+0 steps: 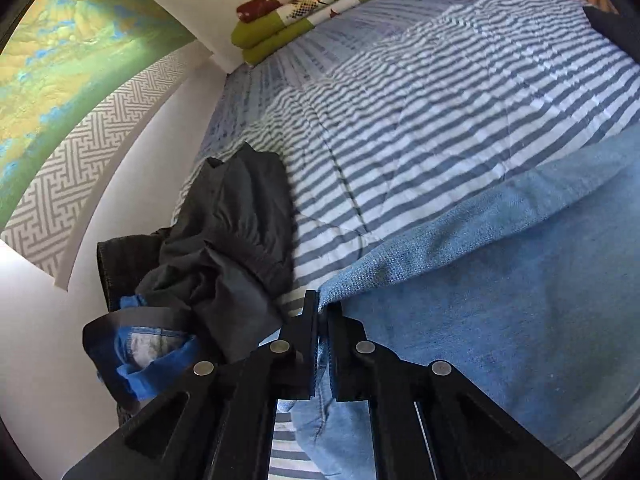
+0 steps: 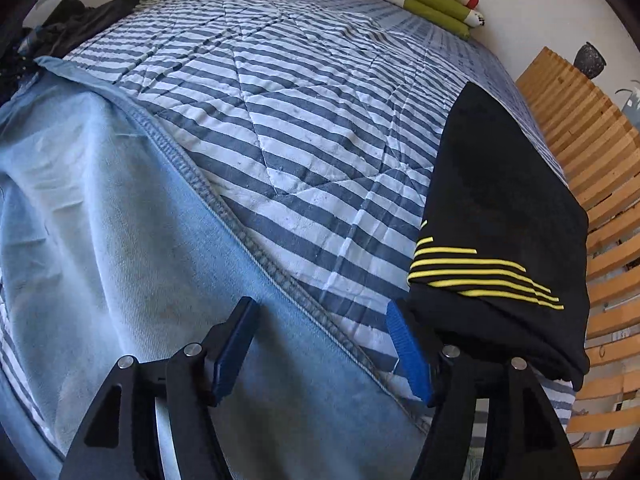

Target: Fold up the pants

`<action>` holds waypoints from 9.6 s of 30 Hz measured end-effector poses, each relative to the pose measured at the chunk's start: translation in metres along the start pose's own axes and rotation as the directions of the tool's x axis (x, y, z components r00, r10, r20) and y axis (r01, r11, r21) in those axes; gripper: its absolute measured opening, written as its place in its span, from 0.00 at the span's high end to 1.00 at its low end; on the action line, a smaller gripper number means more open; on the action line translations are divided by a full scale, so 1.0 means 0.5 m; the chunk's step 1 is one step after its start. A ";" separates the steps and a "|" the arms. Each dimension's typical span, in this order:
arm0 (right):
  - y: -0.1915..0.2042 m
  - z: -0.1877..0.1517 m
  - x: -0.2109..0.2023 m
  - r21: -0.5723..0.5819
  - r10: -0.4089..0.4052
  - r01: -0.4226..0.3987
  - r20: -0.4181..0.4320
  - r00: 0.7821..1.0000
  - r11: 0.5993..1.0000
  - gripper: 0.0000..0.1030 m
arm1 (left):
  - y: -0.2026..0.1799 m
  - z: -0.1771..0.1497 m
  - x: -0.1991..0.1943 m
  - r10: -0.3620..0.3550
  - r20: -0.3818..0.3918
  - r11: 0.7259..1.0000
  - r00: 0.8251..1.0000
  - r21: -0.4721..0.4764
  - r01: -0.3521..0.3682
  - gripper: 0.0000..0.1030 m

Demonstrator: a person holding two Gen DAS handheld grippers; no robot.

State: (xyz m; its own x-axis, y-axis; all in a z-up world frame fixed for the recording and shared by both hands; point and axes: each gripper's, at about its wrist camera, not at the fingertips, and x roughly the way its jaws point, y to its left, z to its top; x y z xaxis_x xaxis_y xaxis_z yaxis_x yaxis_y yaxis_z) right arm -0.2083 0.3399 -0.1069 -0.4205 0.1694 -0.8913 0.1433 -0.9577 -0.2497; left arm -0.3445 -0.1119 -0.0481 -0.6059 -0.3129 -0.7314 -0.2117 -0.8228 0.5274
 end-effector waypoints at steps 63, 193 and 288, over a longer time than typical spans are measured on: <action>0.860 0.268 -0.333 -0.232 0.660 -0.629 0.081 0.747 0.742 0.64 | 0.027 -0.864 -0.357 -0.638 0.192 0.275 0.746 -0.848 0.453 0.41; -0.239 -0.987 -0.501 0.904 0.085 -0.323 0.312 0.946 0.280 0.64 | -0.841 -0.096 -0.655 -0.892 -0.095 0.429 0.441 0.127 0.895 0.53; -0.073 -0.977 -0.437 0.933 0.074 -0.343 0.337 0.939 0.112 0.97 | -0.837 -0.295 -0.676 -0.802 -0.128 0.495 0.583 0.403 0.769 0.91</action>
State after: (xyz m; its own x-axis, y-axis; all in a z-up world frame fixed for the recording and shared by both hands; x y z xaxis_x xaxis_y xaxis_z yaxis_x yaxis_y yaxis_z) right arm 0.3159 0.4514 -0.0880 -0.6859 0.0101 -0.7277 -0.6750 -0.3825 0.6309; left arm 0.0620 0.2682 -0.0855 -0.0855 0.4165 -0.9051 -0.8802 -0.4571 -0.1272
